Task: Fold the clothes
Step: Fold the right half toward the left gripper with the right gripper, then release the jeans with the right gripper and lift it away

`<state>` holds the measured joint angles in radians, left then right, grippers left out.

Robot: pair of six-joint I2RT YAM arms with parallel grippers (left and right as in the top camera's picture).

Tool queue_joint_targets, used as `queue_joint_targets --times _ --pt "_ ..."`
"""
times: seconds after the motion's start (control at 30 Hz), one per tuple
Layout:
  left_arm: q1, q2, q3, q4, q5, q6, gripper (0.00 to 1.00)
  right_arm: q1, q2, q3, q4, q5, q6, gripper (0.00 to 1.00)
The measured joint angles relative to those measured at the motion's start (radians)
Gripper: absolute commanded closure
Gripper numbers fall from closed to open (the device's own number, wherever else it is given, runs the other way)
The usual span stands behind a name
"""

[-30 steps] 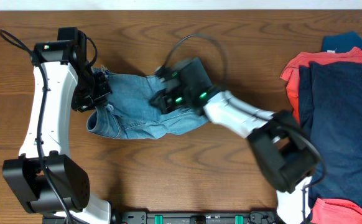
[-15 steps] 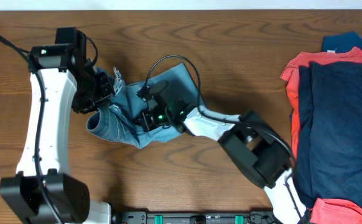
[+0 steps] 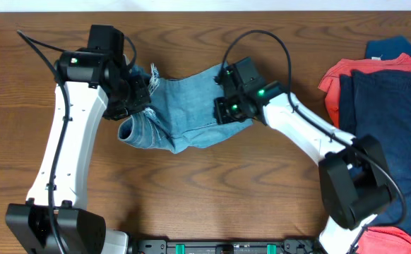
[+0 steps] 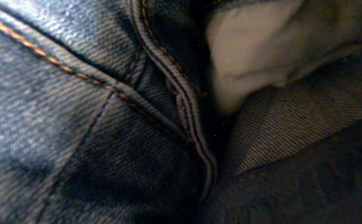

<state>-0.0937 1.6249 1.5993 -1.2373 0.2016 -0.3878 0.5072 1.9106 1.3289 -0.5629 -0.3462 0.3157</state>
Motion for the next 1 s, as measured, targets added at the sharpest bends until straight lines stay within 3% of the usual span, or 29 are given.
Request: queue_joint_targets --times 0.2,0.5,0.77,1.0 --pt "-0.002 0.0 0.0 0.029 -0.006 -0.044 0.92 -0.024 0.141 0.0 -0.025 0.047 -0.051 0.99" --pt "-0.024 0.0 0.0 0.132 0.032 -0.112 0.9 -0.033 0.163 0.033 -0.052 0.027 -0.074 0.98" --pt "-0.158 0.035 0.0 0.251 -0.026 -0.232 0.89 -0.033 0.168 0.043 -0.076 0.025 -0.113 0.98" --pt "-0.269 0.181 0.0 0.446 -0.052 -0.32 0.86 -0.033 0.169 0.046 -0.095 0.021 -0.123 0.98"
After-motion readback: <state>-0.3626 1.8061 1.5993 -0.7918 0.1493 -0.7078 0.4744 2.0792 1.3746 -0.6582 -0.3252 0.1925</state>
